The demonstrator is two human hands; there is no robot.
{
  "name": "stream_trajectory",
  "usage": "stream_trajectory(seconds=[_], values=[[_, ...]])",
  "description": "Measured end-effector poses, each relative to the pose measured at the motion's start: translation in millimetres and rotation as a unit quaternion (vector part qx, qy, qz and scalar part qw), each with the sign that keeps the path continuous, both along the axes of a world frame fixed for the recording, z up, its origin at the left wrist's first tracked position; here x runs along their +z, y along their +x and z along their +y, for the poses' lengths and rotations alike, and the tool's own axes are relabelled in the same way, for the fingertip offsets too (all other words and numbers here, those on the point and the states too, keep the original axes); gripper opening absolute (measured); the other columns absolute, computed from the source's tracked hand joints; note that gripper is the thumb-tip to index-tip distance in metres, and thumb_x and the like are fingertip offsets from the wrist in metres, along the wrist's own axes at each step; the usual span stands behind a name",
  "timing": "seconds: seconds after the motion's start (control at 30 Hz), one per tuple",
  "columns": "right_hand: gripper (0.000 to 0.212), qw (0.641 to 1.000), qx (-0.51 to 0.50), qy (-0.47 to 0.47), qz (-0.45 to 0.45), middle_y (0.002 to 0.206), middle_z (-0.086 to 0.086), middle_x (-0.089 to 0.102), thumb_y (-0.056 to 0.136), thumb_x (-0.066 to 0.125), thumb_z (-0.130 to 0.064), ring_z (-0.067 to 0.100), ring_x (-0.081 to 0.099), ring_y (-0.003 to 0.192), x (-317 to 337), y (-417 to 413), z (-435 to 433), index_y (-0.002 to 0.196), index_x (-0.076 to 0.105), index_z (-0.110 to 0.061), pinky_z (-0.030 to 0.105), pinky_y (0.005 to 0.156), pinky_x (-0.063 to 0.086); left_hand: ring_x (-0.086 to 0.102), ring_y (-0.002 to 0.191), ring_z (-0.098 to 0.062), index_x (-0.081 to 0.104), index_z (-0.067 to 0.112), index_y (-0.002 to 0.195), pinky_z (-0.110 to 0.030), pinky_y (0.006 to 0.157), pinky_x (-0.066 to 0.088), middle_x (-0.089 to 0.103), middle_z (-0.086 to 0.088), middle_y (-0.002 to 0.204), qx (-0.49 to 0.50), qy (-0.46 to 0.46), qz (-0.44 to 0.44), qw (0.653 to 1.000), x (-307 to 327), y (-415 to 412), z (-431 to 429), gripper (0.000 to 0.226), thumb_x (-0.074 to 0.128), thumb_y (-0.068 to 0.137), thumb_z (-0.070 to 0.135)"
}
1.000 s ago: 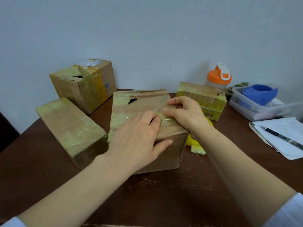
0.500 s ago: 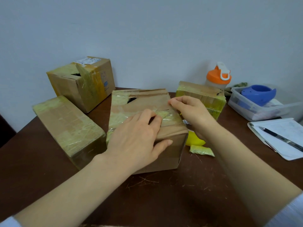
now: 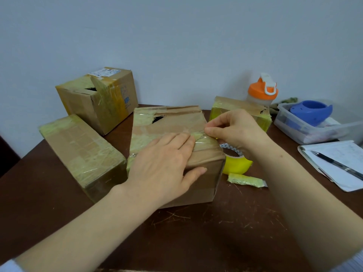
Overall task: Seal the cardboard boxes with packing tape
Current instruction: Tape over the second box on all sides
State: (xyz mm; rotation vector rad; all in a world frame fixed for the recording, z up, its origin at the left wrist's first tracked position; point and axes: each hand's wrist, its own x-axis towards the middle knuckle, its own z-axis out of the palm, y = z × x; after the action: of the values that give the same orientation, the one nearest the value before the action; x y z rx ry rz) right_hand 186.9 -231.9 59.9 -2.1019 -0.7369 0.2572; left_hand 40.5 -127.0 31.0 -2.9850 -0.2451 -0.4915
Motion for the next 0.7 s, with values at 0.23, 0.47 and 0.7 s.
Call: stream_trajectory(seconds=[0.23,0.47,0.7], values=[[0.007,0.969,0.055,-0.184,-0.158,0.075,0.006,0.072,0.08,0.07,-0.013,0.018,0.068,0.074,24.6,1.0,11.4,0.08,0.075,-0.009,0.036,0.079,0.055,0.046,0.125,-0.018,0.046,0.016,0.138,-0.032,0.099,0.04,0.049,0.0,0.14,-0.007,-0.003,0.005,1.0,-1.4,1.3,2.1,0.075,0.025,0.086,0.065],[0.015,0.932,0.077,-0.254,-0.248,0.093,0.011,0.069,0.089,0.059,-0.016,0.025,0.062,0.086,23.0,-2.8,17.7,0.087,0.067,-0.004,0.029,0.072,0.046,0.053,0.118,-0.019,0.053,0.014,0.133,-0.032,0.09,0.047,0.056,-0.002,0.132,0.001,-0.002,0.005,1.0,-1.1,0.4,0.5,0.072,0.029,0.086,0.063],[0.013,0.915,0.055,-0.241,-0.318,0.106,0.014,0.055,0.095,0.049,-0.016,0.032,0.053,0.1,0.3,-7.9,14.0,0.103,0.052,-0.007,0.033,0.071,0.033,0.056,0.114,-0.02,0.055,0.011,0.13,-0.031,0.087,0.048,0.059,-0.003,0.128,0.004,0.009,0.0,1.0,-1.3,-0.6,-1.2,0.072,0.028,0.086,0.061]])
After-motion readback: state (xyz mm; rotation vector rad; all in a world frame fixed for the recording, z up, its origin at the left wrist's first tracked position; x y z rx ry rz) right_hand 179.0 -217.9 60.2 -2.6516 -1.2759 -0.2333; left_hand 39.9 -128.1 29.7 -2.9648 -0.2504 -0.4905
